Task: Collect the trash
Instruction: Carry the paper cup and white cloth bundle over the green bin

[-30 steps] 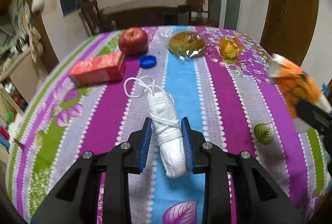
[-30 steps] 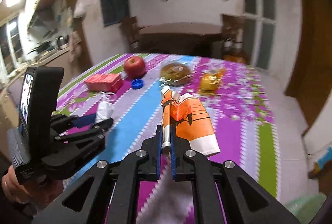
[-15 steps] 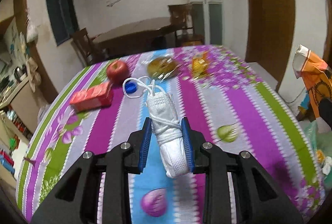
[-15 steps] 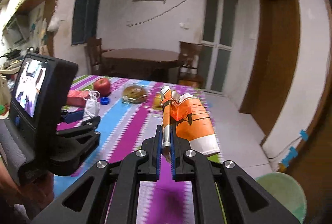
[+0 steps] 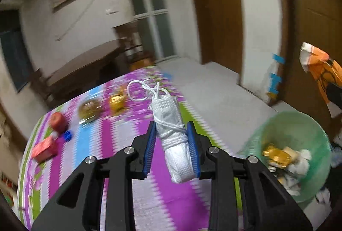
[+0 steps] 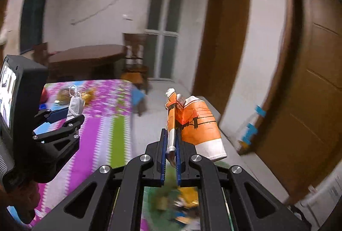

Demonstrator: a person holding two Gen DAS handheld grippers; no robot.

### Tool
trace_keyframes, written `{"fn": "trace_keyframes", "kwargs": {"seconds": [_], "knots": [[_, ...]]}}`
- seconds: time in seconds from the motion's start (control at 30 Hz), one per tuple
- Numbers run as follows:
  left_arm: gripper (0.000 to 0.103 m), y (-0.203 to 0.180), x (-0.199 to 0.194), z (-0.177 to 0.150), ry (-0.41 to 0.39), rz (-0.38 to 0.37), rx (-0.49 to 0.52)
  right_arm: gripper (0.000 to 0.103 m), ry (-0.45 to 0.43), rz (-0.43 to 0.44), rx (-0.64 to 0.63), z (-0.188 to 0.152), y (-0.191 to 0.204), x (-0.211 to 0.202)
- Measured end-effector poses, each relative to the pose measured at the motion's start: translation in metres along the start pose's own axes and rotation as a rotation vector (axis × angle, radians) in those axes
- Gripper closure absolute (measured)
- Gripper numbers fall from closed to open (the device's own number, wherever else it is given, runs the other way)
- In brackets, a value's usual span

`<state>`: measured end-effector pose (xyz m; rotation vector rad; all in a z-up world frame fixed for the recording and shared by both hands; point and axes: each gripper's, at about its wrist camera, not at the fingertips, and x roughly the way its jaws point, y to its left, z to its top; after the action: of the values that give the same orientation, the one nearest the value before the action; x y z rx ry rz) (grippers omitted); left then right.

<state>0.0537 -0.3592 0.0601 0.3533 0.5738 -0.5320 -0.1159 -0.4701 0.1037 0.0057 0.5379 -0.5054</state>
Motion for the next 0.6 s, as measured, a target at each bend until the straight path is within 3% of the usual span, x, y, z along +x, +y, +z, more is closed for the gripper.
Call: {"fn": "trace_keyframes", "kwargs": {"seconds": [0.1, 0.27, 0.37, 0.47, 0.6], "knots": [[0.075, -0.025, 0.007, 0.007, 0.008, -0.086, 0.056, 0.095, 0.047, -0.056, 0.025, -0.009, -0.034, 0.001], [0.075, -0.065, 0.027, 0.02, 0.059, -0.306, 0.151, 0.095, 0.141, -0.146, 0.073, -0.027, -0.089, 0.009], [0.075, -0.096, 0.037, 0.02, 0.094, -0.427, 0.268, 0.095, 0.204, -0.158, 0.117, -0.037, -0.117, 0.019], [0.075, -0.121, 0.044, 0.015, 0.121, -0.501, 0.371, 0.095, 0.29, -0.151, 0.164, -0.053, -0.146, 0.026], [0.075, -0.144, 0.06, 0.006, 0.229, -0.668, 0.446, 0.095, 0.382, -0.12, 0.206, -0.064, -0.161, 0.044]]}}
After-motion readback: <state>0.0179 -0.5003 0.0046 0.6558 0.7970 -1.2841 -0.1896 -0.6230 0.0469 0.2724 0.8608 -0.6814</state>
